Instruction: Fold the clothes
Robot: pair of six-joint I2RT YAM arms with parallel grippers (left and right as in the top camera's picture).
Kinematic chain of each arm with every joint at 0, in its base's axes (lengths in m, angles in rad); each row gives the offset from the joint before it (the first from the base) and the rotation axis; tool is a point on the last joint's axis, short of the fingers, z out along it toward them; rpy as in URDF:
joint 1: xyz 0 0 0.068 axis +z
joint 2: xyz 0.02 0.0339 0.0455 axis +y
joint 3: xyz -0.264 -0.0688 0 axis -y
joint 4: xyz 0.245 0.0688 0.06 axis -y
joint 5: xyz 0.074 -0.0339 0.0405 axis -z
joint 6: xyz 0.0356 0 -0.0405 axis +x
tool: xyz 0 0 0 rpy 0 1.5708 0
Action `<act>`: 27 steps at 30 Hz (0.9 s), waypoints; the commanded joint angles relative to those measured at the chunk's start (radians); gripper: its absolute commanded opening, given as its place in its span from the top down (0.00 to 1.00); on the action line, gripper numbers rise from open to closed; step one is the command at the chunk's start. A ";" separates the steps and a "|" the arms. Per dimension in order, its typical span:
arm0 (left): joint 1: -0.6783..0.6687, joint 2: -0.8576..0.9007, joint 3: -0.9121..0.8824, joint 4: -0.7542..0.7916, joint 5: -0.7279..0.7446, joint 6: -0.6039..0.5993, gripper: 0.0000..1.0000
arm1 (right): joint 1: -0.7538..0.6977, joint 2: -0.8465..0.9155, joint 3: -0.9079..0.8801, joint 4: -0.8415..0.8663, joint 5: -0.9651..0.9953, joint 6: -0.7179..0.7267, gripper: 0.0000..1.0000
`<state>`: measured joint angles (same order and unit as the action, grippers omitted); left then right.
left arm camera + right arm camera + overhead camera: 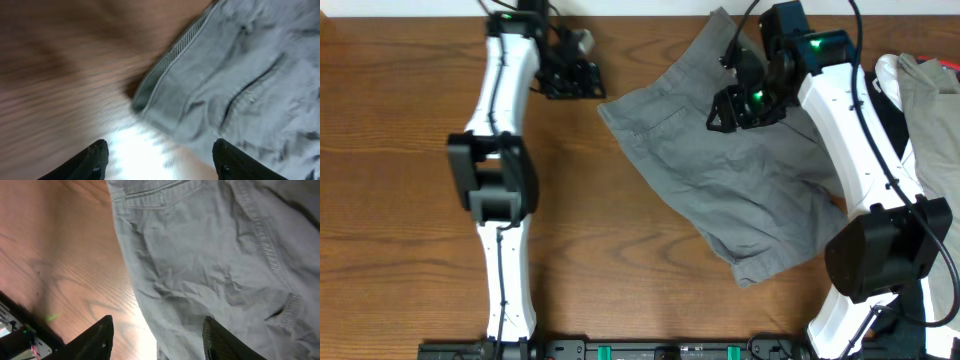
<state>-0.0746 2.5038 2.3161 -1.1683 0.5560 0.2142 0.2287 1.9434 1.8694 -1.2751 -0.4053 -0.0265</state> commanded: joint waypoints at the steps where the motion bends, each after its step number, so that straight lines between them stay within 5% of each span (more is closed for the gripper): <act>1: -0.024 0.055 -0.003 0.012 0.026 0.014 0.31 | 0.010 0.009 -0.002 -0.002 -0.010 0.026 0.44; 5: -0.038 0.102 -0.003 0.035 0.006 0.014 0.35 | 0.010 0.009 -0.002 -0.007 -0.010 0.038 0.43; 8: -0.040 0.113 -0.003 0.023 -0.018 0.013 0.75 | 0.010 0.009 -0.002 -0.010 -0.010 0.037 0.42; 10: -0.039 0.109 -0.002 0.006 -0.045 0.001 0.92 | 0.010 0.009 -0.002 -0.020 0.013 0.037 0.41; 17: 0.028 0.071 -0.002 -0.197 -0.377 -0.265 0.94 | 0.015 0.012 -0.067 -0.056 0.197 0.093 0.40; 27: 0.152 0.063 -0.002 -0.360 -0.389 -0.369 0.94 | 0.114 0.013 -0.444 0.069 0.197 0.091 0.55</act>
<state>0.0631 2.5938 2.3154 -1.5143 0.2115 -0.1097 0.2947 1.9438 1.5364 -1.2503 -0.2253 0.0456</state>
